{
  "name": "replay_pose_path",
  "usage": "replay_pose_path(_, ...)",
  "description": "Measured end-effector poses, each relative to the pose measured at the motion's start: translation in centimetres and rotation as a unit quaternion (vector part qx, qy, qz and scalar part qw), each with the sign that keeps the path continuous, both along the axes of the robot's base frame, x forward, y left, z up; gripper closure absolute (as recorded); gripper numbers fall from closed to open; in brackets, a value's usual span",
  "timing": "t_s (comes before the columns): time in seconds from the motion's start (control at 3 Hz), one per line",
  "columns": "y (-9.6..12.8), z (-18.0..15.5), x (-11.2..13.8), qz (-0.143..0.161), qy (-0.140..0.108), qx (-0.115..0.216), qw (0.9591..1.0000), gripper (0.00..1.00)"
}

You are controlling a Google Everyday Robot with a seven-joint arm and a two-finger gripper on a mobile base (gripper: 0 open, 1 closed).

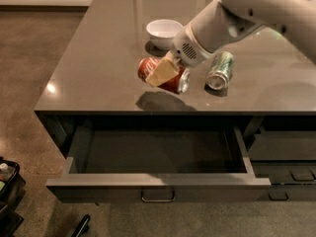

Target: Place coke can into top drawer

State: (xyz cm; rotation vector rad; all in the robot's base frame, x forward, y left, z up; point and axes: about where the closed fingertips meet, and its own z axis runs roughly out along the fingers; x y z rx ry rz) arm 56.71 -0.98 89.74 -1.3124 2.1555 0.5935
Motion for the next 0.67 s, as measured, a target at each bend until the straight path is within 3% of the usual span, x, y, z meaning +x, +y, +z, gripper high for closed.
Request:
replay_pose_path(0.33, -3.1, 2.4, -5.2, -0.058, 0.03, -0.021, 0.9976, 1.0)
replay_pose_path(0.67, -5.1, 3.2, -9.5, -0.089, 0.07, -0.03, 0.9932, 1.0)
